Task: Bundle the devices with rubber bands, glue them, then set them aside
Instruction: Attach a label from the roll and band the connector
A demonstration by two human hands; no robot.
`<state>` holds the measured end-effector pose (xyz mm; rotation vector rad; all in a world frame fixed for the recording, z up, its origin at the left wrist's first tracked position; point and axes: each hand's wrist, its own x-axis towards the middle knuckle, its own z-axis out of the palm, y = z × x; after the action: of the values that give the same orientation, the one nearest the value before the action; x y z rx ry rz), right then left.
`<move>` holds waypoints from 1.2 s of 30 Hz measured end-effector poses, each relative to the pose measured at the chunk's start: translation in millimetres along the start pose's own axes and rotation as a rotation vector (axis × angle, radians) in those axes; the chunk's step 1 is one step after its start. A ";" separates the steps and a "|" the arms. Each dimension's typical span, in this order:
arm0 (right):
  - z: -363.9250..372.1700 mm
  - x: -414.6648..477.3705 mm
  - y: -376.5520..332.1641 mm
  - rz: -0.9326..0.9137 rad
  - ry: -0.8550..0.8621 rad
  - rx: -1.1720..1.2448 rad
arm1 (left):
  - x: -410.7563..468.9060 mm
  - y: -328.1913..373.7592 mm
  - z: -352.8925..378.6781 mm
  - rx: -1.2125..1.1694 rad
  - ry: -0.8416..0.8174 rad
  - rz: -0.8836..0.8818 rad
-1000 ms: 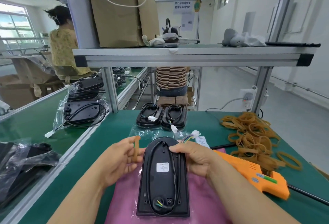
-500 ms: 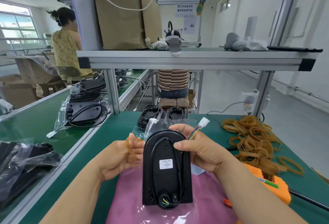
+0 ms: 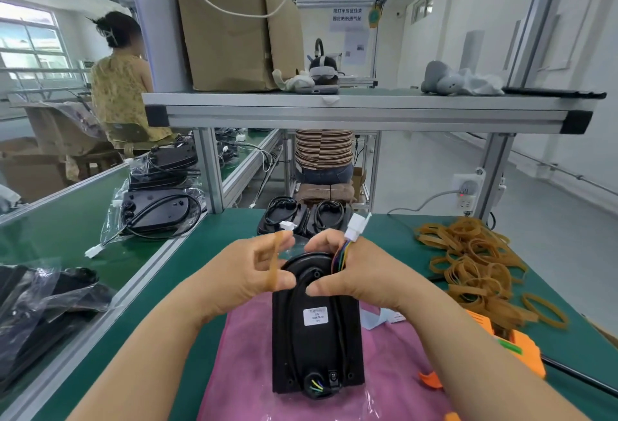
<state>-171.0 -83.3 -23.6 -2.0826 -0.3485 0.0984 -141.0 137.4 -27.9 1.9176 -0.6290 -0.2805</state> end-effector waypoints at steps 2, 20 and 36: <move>1.5 -1.5 -4.1 -0.009 0.000 -0.145 | 1.3 5.3 8.7 0.064 0.033 0.010; 14.7 -16.1 -3.8 -0.130 0.053 -0.409 | 5.5 20.7 59.7 0.102 0.143 0.058; -51.4 -17.3 -40.4 -0.103 0.116 -0.441 | -0.6 12.8 66.5 0.075 0.291 0.134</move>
<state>-185.0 -111.8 36.1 -2.4860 -0.4357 -0.1756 -176.1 81.9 -44.4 1.9298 -0.5756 0.1077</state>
